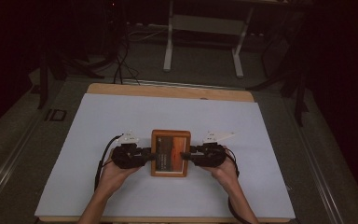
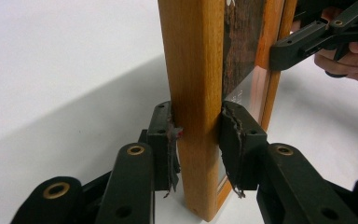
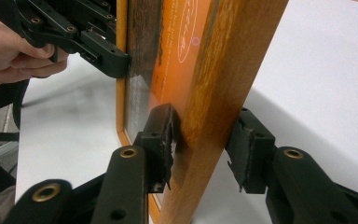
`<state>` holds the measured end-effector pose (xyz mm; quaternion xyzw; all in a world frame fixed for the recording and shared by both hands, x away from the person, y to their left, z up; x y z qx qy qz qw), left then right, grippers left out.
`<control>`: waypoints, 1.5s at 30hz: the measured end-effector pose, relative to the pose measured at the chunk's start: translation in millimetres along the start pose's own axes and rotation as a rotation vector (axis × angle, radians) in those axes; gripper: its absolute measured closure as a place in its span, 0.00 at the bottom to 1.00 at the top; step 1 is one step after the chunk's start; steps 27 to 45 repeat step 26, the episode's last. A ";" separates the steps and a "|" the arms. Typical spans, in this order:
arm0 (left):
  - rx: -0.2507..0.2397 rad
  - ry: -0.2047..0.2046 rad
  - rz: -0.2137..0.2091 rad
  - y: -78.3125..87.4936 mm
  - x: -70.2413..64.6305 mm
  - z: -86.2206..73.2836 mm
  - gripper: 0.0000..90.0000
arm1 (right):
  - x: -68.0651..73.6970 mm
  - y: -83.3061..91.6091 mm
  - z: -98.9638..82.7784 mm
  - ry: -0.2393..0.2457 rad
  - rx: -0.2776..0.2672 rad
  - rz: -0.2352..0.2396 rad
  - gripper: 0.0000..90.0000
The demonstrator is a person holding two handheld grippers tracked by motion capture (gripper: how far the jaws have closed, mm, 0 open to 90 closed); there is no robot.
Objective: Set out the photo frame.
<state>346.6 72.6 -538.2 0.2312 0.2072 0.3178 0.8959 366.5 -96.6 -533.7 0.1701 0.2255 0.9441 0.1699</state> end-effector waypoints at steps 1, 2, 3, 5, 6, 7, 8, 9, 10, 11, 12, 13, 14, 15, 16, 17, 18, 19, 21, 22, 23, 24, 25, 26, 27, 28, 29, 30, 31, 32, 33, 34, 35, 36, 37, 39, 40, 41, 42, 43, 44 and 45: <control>-0.007 0.003 -0.013 0.2 -0.6 0.4 0.73 | 0.5 -0.4 -0.3 0.002 0.005 0.007 0.62; -0.014 0.009 -0.025 0.7 -0.8 1.0 0.67 | 1.8 -0.2 -0.8 0.007 0.012 0.012 0.57; -0.019 0.017 -0.030 1.3 -0.8 1.6 0.65 | 2.3 -0.1 -0.7 0.008 0.012 0.013 0.55; -0.027 0.024 -0.034 3.3 0.2 2.7 0.60 | 3.9 1.2 0.7 0.016 0.007 0.018 0.52; -0.030 0.025 -0.033 4.4 0.9 3.0 0.58 | 5.5 2.4 2.0 0.019 0.003 0.020 0.50; -0.039 0.032 -0.031 6.2 2.0 3.9 0.56 | 6.6 3.4 2.6 0.023 0.003 0.019 0.48; -0.045 0.036 -0.031 8.1 3.2 4.7 0.55 | 7.2 5.0 3.8 0.032 0.000 0.003 0.46; -0.051 0.041 -0.030 9.6 3.9 5.4 0.54 | 7.5 6.5 4.6 0.034 0.003 -0.004 0.44; -0.058 0.046 -0.027 11.6 4.9 6.3 0.53 | 7.7 7.6 5.1 0.032 0.006 -0.009 0.44; -0.063 0.044 -0.018 14.2 6.4 7.0 0.52 | 7.8 8.7 6.1 0.031 0.001 -0.013 0.42; -0.068 0.042 -0.009 16.3 7.8 7.8 0.51 | 7.5 10.8 7.0 0.030 0.000 -0.019 0.41; -0.073 0.041 -0.001 18.0 8.8 8.4 0.50 | 6.6 12.6 7.9 0.028 -0.005 -0.028 0.40; -0.079 0.036 0.016 20.9 10.3 9.4 0.50 | 5.9 14.0 8.5 0.027 -0.009 -0.032 0.40; -0.082 0.032 0.027 22.8 11.2 10.1 0.48 | 4.6 17.2 9.4 0.024 -0.015 -0.038 0.39; -0.088 0.028 0.043 25.5 12.8 11.2 0.48 | 3.6 19.3 9.9 0.021 -0.021 -0.043 0.39; -0.098 0.024 0.062 29.0 14.8 12.7 0.47 | 2.0 22.4 10.5 0.017 -0.027 -0.051 0.38; -0.102 0.022 0.075 31.2 16.3 13.4 0.46 | 0.0 26.8 11.3 0.013 -0.034 -0.060 0.38; -0.108 0.019 0.095 33.8 18.5 14.2 0.45 | -1.6 29.4 11.8 0.010 -0.040 -0.068 0.38; -0.116 0.017 0.132 39.0 23.1 14.6 0.44 | -5.1 36.7 12.9 0.003 -0.055 -0.082 0.37; -0.114 0.015 0.154 41.6 26.3 13.6 0.43 | -6.7 40.2 13.1 0.001 -0.060 -0.088 0.37; -0.111 0.015 0.171 43.0 28.5 12.6 0.43 | -8.7 44.4 12.6 0.000 -0.062 -0.097 0.36; -0.107 0.016 0.198 45.4 32.7 10.6 0.43 | -9.9 46.8 12.1 -0.003 -0.061 -0.103 0.35; -0.101 0.017 0.216 46.9 35.7 9.1 0.43 | -12.5 50.6 11.0 -0.005 -0.059 -0.114 0.34; -0.091 0.018 0.245 48.7 39.9 6.7 0.43 | -14.3 52.8 9.9 -0.006 -0.054 -0.123 0.33; -0.091 0.018 0.245 48.7 39.9 6.7 0.43 | -14.3 52.8 9.9 -0.006 -0.054 -0.123 0.33; -0.091 0.018 0.245 48.7 39.9 6.7 0.43 | -14.3 52.8 9.9 -0.006 -0.054 -0.123 0.33; -0.091 0.018 0.245 48.7 39.9 6.7 0.43 | -14.3 52.8 9.9 -0.006 -0.054 -0.123 0.33; -0.091 0.018 0.245 48.7 39.9 6.7 0.43 | -14.3 52.8 9.9 -0.006 -0.054 -0.123 0.33; -0.091 0.018 0.245 48.7 39.9 6.7 0.43 | -14.3 52.8 9.9 -0.006 -0.054 -0.123 0.33; -0.091 0.018 0.245 48.7 39.9 6.7 0.43 | -14.3 52.8 9.9 -0.006 -0.054 -0.123 0.33; -0.091 0.018 0.245 48.7 39.9 6.7 0.43 | -14.3 52.8 9.9 -0.006 -0.054 -0.123 0.33; -0.091 0.018 0.245 48.7 39.9 6.7 0.43 | -14.3 52.8 9.9 -0.006 -0.054 -0.123 0.33; -0.091 0.018 0.245 48.7 39.9 6.7 0.43 | -14.3 52.8 9.9 -0.006 -0.054 -0.123 0.33; -0.091 0.018 0.245 48.7 39.9 6.7 0.43 | -14.3 52.8 9.9 -0.006 -0.054 -0.123 0.33; -0.091 0.018 0.245 48.7 39.9 6.7 0.43 | -14.3 52.8 9.9 -0.006 -0.054 -0.123 0.33; -0.091 0.018 0.245 48.7 39.9 6.7 0.43 | -14.3 52.8 9.9 -0.006 -0.054 -0.123 0.33; -0.091 0.018 0.245 48.7 39.9 6.7 0.43 | -14.3 52.8 9.9 -0.006 -0.054 -0.123 0.33; -0.091 0.018 0.245 48.7 39.9 6.7 0.43 | -14.3 52.8 9.9 -0.006 -0.054 -0.123 0.33; -0.091 0.018 0.245 48.7 39.9 6.7 0.43 | -14.3 52.8 9.9 -0.006 -0.054 -0.123 0.33; -0.091 0.018 0.245 48.7 39.9 6.7 0.43 | -14.3 52.8 9.9 -0.006 -0.054 -0.123 0.33; -0.091 0.018 0.245 48.7 39.9 6.7 0.43 | -14.3 52.8 9.9 -0.006 -0.054 -0.123 0.33; -0.091 0.018 0.245 48.7 39.9 6.7 0.43 | -14.3 52.8 9.9 -0.006 -0.054 -0.123 0.33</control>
Point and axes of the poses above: each handheld gripper's, and its own axes: y roughly backward along the jaws, z roughly out of its top, x roughly to its left, the point moved 9 cm from there along -y, roughly forward along the jaws, and after that the axes turned 3 degrees about z, right-handed, at the moved point
